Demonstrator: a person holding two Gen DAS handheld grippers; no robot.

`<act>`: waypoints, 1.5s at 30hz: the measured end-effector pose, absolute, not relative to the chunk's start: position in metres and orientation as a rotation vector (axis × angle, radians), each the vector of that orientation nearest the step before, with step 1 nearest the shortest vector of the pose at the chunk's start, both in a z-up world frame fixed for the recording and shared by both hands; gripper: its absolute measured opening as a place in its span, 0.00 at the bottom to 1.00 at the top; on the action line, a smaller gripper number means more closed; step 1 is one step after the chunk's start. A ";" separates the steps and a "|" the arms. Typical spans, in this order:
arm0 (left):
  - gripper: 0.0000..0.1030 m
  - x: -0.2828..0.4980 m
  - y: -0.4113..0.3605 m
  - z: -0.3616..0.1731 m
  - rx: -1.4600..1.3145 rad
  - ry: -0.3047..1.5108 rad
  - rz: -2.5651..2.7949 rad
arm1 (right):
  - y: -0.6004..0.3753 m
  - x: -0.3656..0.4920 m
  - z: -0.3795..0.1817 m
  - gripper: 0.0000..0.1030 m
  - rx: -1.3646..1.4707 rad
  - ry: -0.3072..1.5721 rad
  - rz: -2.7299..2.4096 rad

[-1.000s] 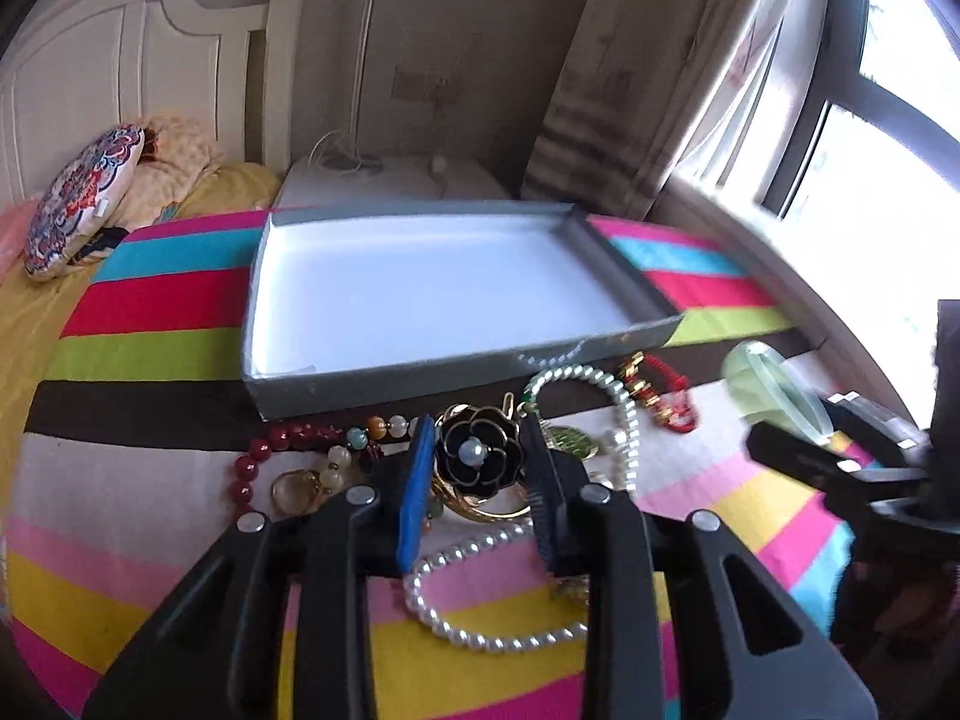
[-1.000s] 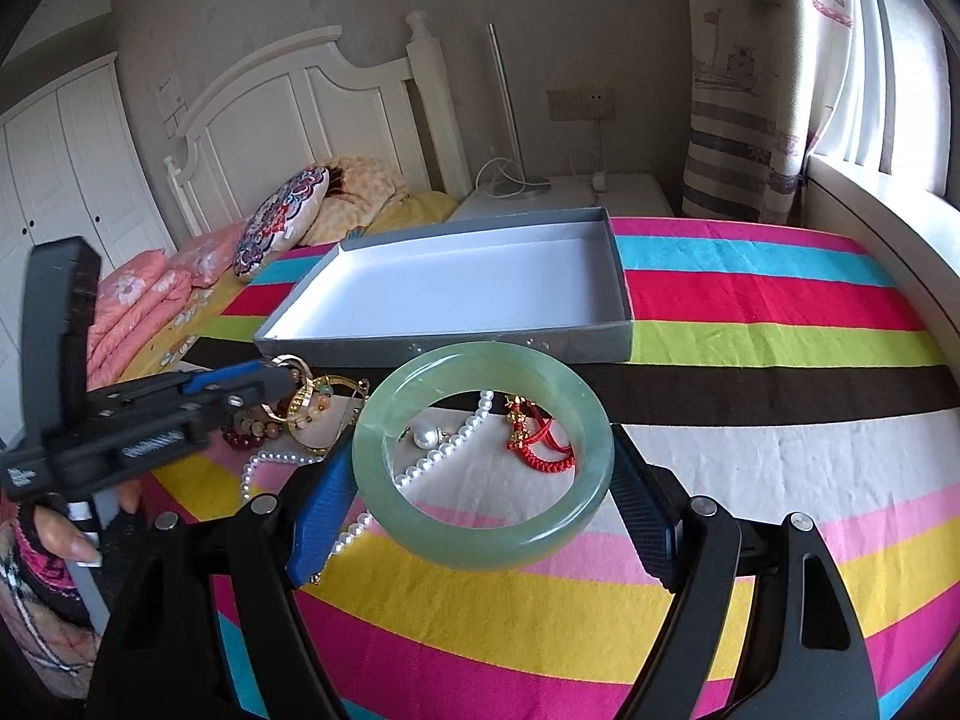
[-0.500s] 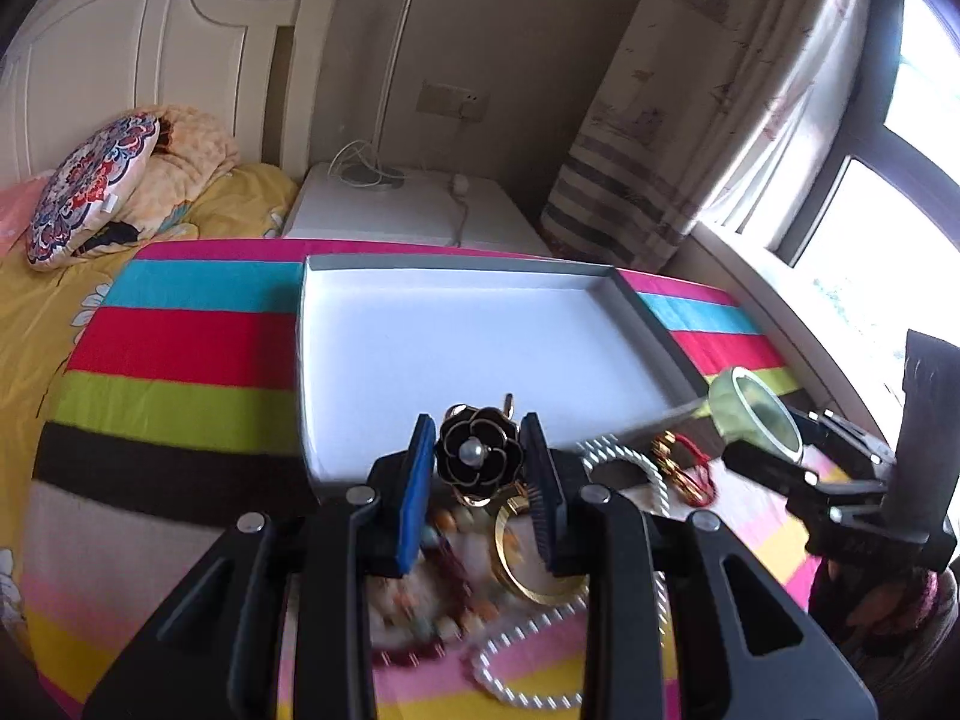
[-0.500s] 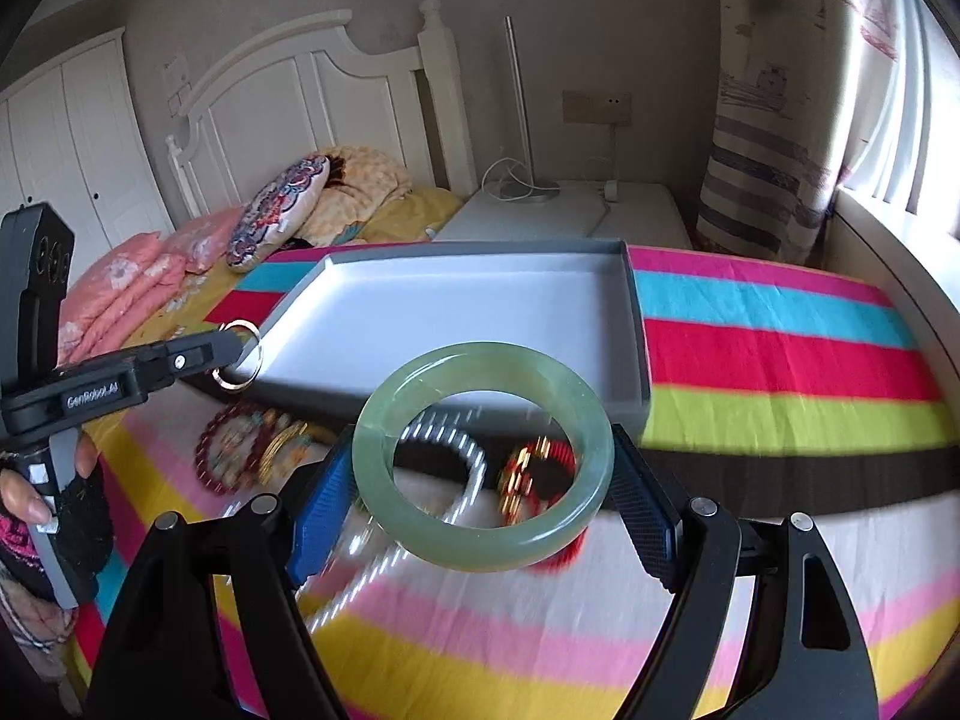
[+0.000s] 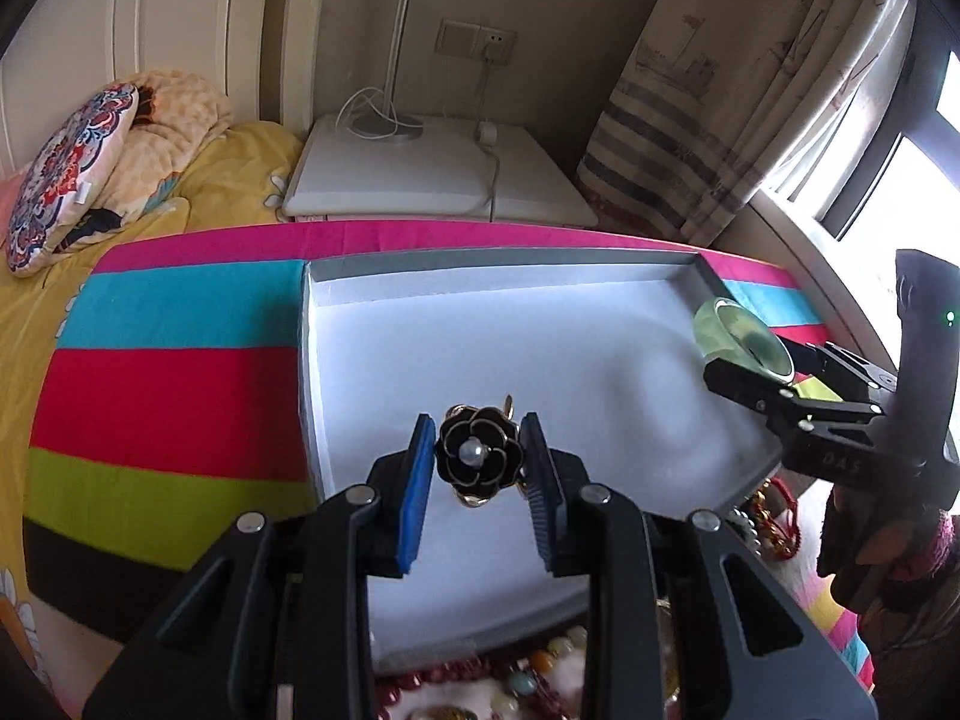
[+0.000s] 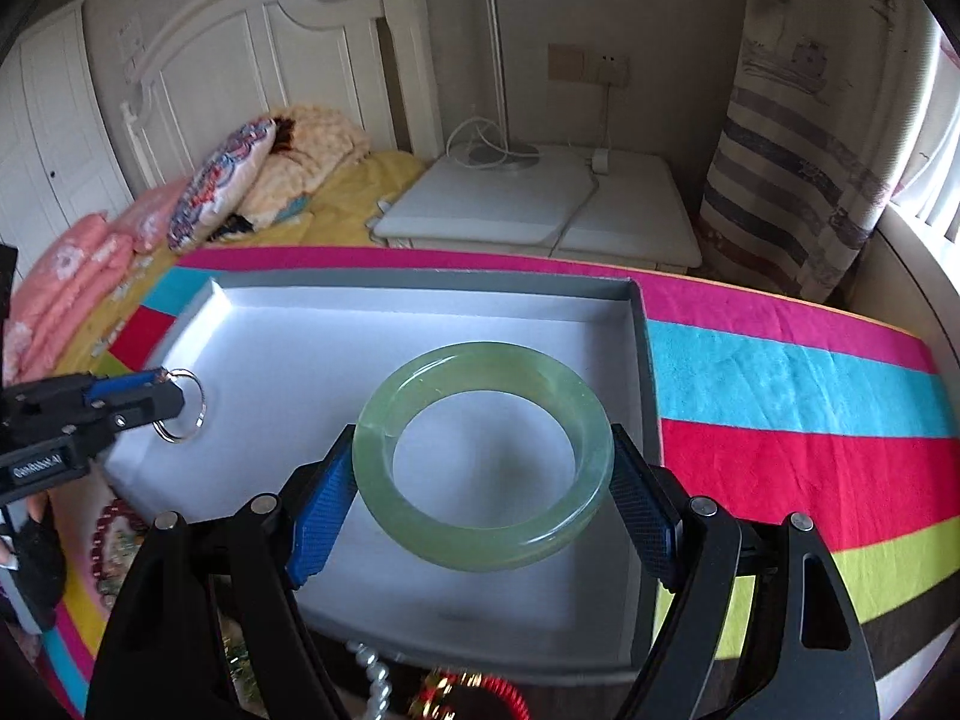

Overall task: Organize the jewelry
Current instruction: 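Carry both pieces over the grey tray and open both tools to drop them, then lift both tools up and away from the tray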

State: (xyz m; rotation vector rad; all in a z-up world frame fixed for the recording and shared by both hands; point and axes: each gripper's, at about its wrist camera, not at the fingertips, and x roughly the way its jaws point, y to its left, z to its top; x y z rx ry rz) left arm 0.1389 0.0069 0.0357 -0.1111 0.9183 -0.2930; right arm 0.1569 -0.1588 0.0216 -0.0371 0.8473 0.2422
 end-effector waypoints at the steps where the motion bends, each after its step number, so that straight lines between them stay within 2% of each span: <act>1: 0.28 0.142 0.007 0.035 -0.111 0.921 -0.293 | -0.159 0.159 0.019 0.75 -0.038 0.852 0.239; 8: 0.28 0.154 0.011 0.024 -0.111 0.938 -0.266 | -0.153 0.163 0.009 0.75 -0.070 0.868 0.224; 10: 0.30 0.155 0.013 0.023 -0.113 0.940 -0.252 | -0.153 0.163 0.011 0.76 -0.073 0.861 0.226; 12: 0.46 0.153 0.014 0.025 -0.115 0.928 -0.241 | -0.156 0.161 0.017 0.80 -0.056 0.842 0.228; 16: 0.51 0.142 0.016 0.034 -0.107 0.896 -0.235 | -0.164 0.150 0.033 0.80 -0.033 0.802 0.234; 18: 0.68 0.129 0.017 0.043 -0.102 0.865 -0.217 | -0.168 0.142 0.040 0.80 -0.023 0.787 0.235; 24: 0.93 0.072 0.028 0.065 -0.075 0.761 -0.117 | -0.187 0.101 0.054 0.80 0.021 0.744 0.230; 36: 0.97 -0.059 0.055 0.049 -0.088 0.707 0.084 | -0.179 -0.004 0.035 0.80 0.089 0.746 0.252; 45: 0.97 -0.115 0.055 0.031 -0.132 0.720 0.052 | -0.118 -0.046 0.017 0.80 -0.057 0.793 0.361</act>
